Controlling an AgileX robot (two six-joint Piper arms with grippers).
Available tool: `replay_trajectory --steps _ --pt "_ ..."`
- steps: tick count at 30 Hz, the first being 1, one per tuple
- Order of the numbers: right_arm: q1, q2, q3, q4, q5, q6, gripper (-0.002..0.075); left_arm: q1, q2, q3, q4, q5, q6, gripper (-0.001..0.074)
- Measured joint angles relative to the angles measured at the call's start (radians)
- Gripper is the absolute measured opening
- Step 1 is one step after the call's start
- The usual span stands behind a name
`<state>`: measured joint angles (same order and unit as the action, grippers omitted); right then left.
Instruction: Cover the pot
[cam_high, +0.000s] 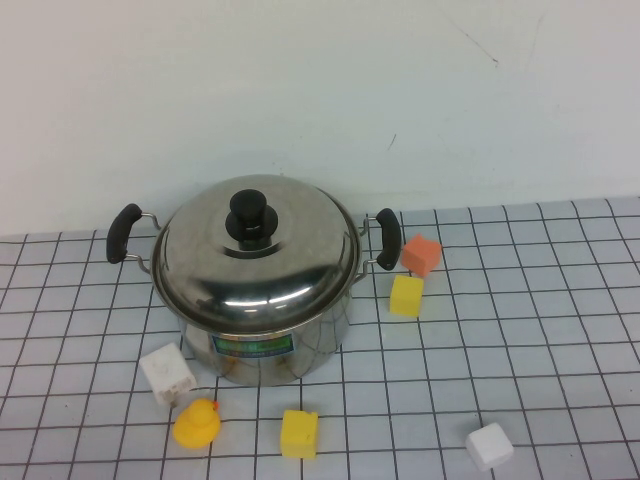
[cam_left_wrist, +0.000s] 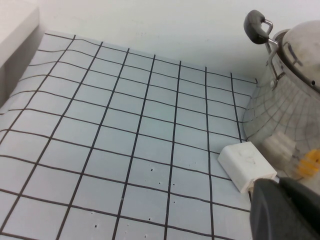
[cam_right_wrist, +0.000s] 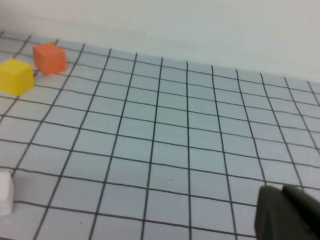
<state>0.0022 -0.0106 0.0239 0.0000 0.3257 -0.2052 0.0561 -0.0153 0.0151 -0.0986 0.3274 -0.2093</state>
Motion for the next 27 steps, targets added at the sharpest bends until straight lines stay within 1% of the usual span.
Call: replay_trajectory --steps 7,13,17,19,24,27 --pt "-0.014 -0.002 -0.004 -0.081 0.020 0.015 -0.0002 0.000 0.000 0.000 0.000 0.000 0.000 -0.0003" --pt "-0.134 -0.002 -0.006 -0.090 0.024 0.069 -0.0002 0.000 0.000 0.000 0.000 0.000 0.000 -0.0003" --pt "-0.185 -0.002 -0.006 -0.101 0.027 0.077 -0.0002 0.000 0.000 0.000 0.000 0.000 0.000 -0.0003" --pt "-0.190 -0.002 -0.006 -0.103 0.027 0.070 -0.0002 0.000 0.000 0.000 0.000 0.000 0.000 -0.0003" --pt "-0.191 -0.002 -0.006 -0.107 0.027 -0.011 -0.0002 0.000 0.000 0.000 0.000 0.000 0.000 -0.0003" --pt "-0.191 -0.002 -0.006 -0.107 0.027 -0.018 -0.0002 0.000 0.000 0.000 0.000 0.000 0.000 -0.0003"
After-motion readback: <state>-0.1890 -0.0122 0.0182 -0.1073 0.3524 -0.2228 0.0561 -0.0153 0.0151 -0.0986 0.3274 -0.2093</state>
